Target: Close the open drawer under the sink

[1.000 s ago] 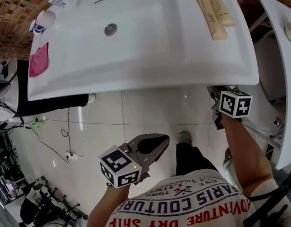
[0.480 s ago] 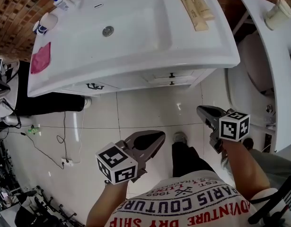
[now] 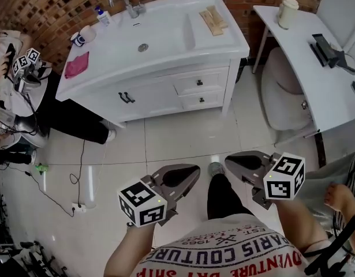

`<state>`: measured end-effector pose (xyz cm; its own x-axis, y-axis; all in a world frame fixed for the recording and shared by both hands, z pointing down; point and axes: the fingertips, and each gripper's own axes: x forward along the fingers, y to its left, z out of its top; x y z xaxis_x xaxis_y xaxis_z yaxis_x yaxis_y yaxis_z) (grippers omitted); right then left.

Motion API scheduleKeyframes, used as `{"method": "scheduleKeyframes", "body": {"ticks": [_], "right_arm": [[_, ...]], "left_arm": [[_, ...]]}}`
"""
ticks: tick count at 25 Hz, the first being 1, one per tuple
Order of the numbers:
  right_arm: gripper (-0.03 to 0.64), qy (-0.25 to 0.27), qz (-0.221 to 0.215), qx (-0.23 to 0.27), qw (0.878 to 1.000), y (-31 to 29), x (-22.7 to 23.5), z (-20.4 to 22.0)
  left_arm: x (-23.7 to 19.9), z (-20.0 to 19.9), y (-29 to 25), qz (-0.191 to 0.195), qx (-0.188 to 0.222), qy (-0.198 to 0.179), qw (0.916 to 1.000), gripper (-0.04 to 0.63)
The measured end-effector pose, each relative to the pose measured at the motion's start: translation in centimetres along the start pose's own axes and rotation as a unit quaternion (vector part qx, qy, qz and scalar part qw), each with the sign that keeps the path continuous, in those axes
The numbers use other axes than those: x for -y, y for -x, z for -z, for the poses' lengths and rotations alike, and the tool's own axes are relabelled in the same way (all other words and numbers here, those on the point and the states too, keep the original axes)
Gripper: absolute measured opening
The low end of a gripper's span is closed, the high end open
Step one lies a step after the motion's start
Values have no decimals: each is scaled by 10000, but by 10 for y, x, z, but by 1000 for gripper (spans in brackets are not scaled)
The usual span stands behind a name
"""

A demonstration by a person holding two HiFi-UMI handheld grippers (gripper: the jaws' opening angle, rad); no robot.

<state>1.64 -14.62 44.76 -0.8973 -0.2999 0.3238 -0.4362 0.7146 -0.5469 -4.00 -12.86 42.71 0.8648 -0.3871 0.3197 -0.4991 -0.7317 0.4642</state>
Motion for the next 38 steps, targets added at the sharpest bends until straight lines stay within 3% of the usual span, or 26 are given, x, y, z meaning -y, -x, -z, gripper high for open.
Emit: {"method": "scheduleKeyframes", "body": {"ticks": [8,15,24,38], "right_arm": [[8,689,-242,448,9963,80,-194,33],[6,992,-349,556,9929,122,-284,45],[6,1098,-293,589,9918,148,-317,60],[6,1172,-260,619,9908,161,-317,77]], "left_arm": [[161,21,89,108,420,-615,9972,-17],[246,26,130,105,567,-903,9942,-18],[295,35,140,223,579,-1120,9918,-17],[311,48,130,291,542,-1198,9909,-18]]}}
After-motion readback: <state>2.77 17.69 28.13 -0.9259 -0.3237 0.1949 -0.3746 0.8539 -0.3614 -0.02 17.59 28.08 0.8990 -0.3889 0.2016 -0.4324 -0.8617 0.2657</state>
